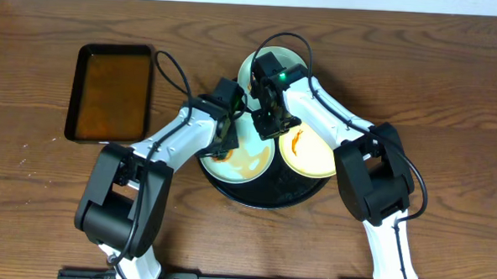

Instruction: Clean dirty plates on tray and stack at the side

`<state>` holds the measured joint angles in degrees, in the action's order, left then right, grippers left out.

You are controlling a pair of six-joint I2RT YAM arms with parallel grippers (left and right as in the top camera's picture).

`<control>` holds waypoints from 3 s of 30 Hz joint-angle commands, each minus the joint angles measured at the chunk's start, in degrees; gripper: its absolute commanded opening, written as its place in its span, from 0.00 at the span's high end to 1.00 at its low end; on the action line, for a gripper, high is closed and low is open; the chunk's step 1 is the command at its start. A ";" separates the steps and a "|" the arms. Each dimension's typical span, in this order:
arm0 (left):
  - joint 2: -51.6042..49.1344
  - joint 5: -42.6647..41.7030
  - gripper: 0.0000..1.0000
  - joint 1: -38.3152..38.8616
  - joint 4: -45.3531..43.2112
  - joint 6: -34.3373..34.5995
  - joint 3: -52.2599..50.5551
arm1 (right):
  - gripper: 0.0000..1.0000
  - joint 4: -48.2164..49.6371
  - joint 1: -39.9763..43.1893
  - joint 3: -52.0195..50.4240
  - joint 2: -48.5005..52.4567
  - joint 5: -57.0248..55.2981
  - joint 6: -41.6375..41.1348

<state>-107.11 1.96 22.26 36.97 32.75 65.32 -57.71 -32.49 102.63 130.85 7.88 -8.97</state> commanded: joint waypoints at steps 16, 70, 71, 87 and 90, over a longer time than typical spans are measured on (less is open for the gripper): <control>8.52 7.61 0.93 -1.55 2.32 -2.16 0.46 | 0.99 0.11 -0.66 -0.90 0.74 -1.44 -0.83; 7.08 -19.52 0.93 -3.45 -2.34 -2.67 1.22 | 0.99 0.13 -0.66 -0.90 0.74 1.16 -0.81; 6.62 -19.50 0.93 -2.80 -3.28 -2.67 0.90 | 0.99 0.11 -0.66 -0.90 0.74 1.16 -0.81; -1.62 -11.32 0.92 -6.19 -8.61 -2.54 0.09 | 0.99 -0.17 -0.66 -0.90 0.74 1.14 -0.81; -1.77 -2.19 0.92 -6.58 -8.50 -3.61 -0.37 | 0.99 -0.35 -0.66 -0.90 0.74 1.14 -0.81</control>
<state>-108.03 -11.11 16.36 28.42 29.98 65.98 -57.54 -32.80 102.63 130.85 9.08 -9.63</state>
